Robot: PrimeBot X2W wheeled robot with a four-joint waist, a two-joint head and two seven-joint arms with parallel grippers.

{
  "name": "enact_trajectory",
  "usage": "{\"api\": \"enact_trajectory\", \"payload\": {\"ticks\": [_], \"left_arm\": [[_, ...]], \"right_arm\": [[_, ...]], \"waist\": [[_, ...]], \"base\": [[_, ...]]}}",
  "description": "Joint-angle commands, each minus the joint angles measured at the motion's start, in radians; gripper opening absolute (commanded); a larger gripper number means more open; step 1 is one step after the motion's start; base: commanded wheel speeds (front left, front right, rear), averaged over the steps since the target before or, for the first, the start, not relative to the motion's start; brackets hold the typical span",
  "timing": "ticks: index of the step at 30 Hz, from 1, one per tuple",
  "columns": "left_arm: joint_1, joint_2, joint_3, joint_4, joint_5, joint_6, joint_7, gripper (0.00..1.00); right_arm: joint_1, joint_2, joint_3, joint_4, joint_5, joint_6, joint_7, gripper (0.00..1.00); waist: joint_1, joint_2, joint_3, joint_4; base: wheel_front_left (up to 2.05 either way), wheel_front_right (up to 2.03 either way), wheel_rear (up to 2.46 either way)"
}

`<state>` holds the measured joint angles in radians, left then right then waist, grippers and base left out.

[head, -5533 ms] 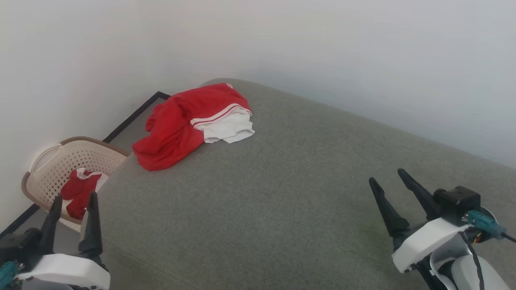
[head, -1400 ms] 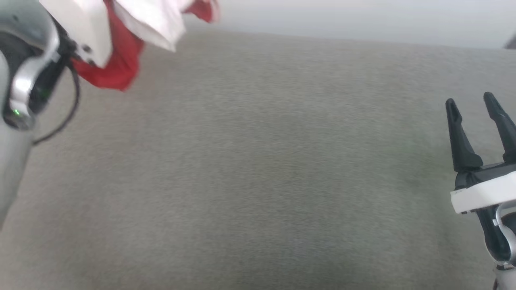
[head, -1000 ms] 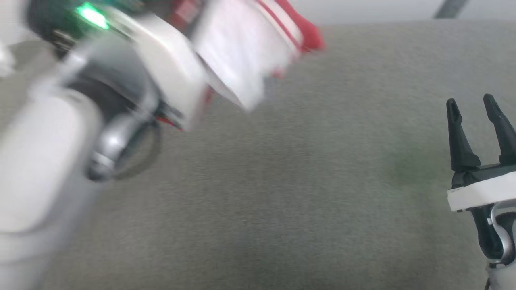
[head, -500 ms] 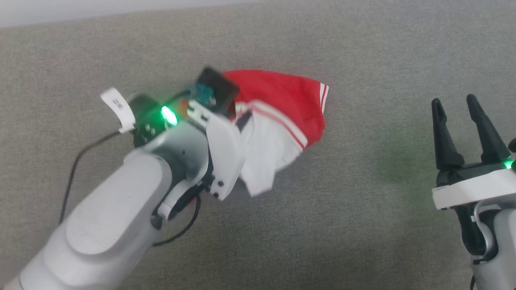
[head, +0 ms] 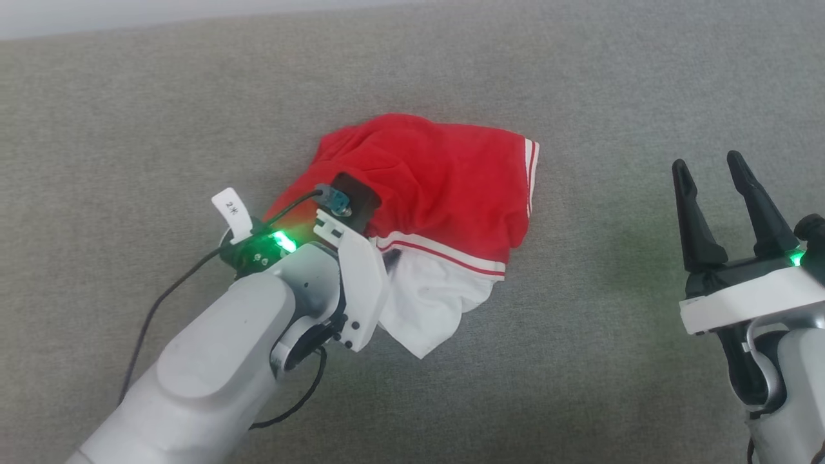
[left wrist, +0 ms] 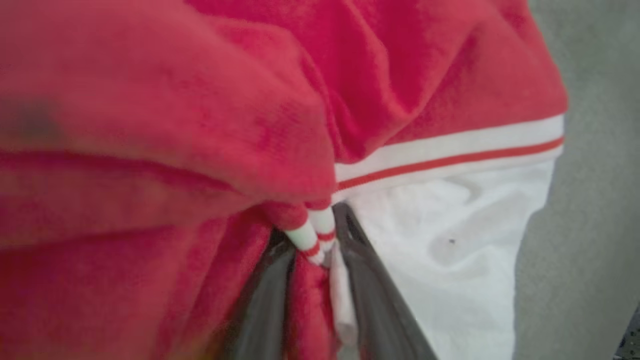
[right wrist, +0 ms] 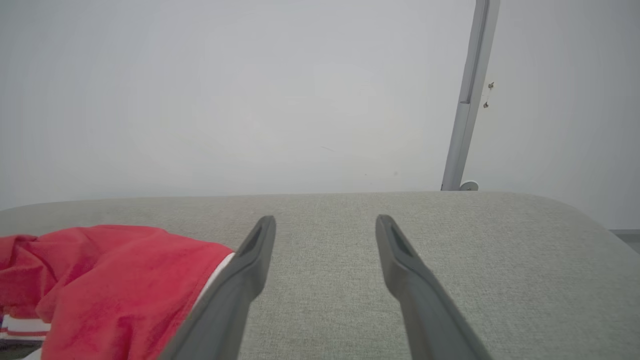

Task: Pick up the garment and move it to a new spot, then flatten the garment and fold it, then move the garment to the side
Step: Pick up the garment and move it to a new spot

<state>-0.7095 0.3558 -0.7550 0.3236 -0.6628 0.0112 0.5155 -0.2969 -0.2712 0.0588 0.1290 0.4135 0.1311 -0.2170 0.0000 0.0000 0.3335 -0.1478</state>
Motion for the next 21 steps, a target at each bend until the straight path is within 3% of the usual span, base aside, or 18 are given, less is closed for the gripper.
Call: {"api": "enact_trajectory", "payload": {"ticks": [1,6,13,21], "left_arm": [[-0.006,-0.001,-0.001,0.016,0.0,-0.008,-0.007,1.0],[-0.027,-0.004,0.02,0.03,-0.013,-0.027,-0.056,1.0],[0.014,0.04,0.078,-0.022,-0.015,-0.028,-0.195,1.0],[0.142,0.129,0.193,-0.083,-0.013,0.032,-0.429,1.0]], "right_arm": [[-0.009,-0.004,0.001,0.002,0.005,-0.001,-0.005,1.0],[0.001,-0.012,0.005,0.004,0.006,-0.001,-0.004,1.0],[0.029,-0.021,-0.003,0.012,-0.008,-0.001,0.005,1.0],[0.082,-0.018,-0.037,0.014,-0.024,-0.001,0.023,1.0]], "waist": [[0.0,0.0,-0.007,0.006],[0.0,0.0,-0.035,0.027],[0.0,0.0,-0.091,0.057],[0.0,0.0,-0.171,0.096]], "base": [[0.0,0.0,0.0],[0.0,0.0,0.0],[0.0,0.0,0.0],[0.0,0.0,0.0]]}}
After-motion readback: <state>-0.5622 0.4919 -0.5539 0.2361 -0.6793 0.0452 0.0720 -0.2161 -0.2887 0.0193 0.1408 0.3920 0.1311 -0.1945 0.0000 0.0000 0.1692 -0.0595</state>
